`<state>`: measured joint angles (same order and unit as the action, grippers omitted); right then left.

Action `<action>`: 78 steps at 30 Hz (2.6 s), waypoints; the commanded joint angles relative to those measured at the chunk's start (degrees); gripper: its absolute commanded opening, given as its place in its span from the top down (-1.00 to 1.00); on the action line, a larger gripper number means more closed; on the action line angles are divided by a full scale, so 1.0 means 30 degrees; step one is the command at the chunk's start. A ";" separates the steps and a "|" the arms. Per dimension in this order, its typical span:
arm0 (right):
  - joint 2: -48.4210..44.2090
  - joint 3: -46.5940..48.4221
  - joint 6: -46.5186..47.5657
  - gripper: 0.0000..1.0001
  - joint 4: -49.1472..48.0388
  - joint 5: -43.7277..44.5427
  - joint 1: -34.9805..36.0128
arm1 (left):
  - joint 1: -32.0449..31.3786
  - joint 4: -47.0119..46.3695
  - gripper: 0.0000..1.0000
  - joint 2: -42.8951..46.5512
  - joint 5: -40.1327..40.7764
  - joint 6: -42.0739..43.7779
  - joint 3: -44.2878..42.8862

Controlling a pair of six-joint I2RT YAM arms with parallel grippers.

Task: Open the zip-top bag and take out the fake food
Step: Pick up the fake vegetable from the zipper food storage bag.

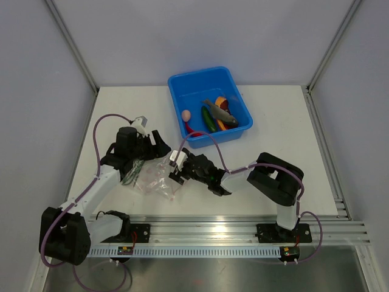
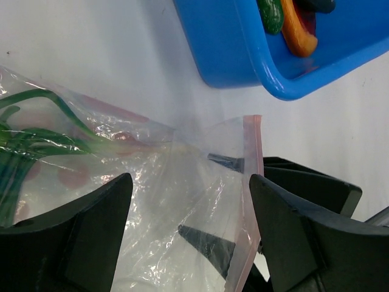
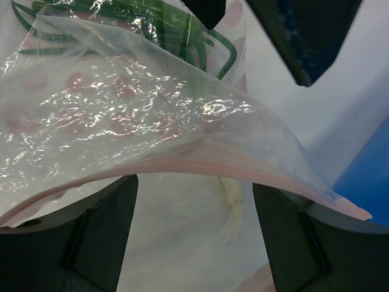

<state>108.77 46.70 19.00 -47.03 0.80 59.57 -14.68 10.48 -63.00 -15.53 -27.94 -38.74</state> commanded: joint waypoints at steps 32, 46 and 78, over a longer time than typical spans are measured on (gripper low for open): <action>0.1477 0.4122 -0.0007 -0.56 0.5393 0.0699 -0.0580 | -0.0117 0.0140 1.00 0.0199 -0.1826 0.0994 0.0228; 0.2005 0.4825 -0.0797 -0.54 0.6329 -0.0060 -0.0902 | -0.0117 0.0550 -0.18 0.0845 0.0310 0.0468 -0.0649; 0.1067 0.4327 -0.0652 -0.51 0.5422 -0.1966 -0.0610 | 0.1229 0.2279 0.31 -1.3511 0.2599 0.0702 -1.0056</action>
<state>114.50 59.53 14.98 -26.96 -3.68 57.69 -11.66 22.17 -104.64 -10.13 -24.40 -68.42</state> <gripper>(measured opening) 0.756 0.346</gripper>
